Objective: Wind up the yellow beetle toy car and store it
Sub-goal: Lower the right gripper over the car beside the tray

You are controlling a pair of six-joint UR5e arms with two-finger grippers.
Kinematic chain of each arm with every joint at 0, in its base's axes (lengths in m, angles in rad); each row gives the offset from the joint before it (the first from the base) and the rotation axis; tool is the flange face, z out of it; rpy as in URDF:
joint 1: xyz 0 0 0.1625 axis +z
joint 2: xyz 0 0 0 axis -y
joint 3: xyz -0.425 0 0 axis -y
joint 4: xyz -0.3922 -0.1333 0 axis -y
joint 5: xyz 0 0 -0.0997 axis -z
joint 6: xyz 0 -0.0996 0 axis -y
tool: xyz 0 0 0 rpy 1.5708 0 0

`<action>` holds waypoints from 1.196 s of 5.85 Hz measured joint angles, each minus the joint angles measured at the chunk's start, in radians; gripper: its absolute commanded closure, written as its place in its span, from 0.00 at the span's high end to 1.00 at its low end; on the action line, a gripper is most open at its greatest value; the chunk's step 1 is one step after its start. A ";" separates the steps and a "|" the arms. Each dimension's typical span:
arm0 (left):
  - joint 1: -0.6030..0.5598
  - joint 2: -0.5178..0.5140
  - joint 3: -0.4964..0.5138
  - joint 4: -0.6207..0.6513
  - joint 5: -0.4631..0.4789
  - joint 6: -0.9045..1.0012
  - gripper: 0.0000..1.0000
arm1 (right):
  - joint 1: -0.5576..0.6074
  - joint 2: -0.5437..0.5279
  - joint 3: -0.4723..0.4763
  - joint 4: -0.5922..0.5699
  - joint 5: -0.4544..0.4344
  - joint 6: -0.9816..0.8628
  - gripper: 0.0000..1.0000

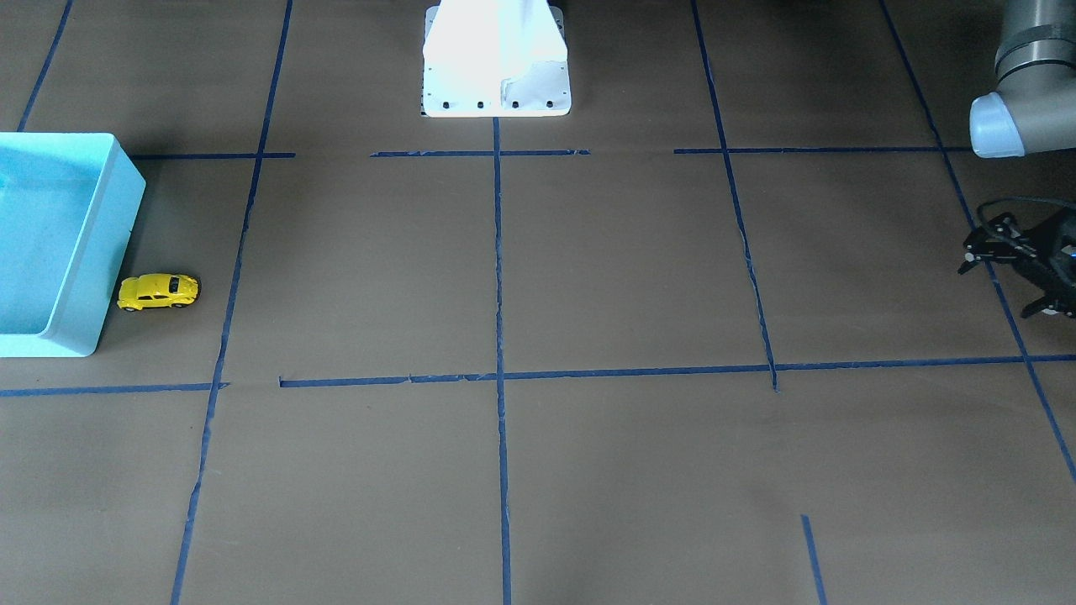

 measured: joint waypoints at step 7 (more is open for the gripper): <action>-0.315 0.129 0.044 0.103 -0.028 -0.382 1.00 | -0.353 0.118 0.002 0.010 -0.207 -0.491 1.00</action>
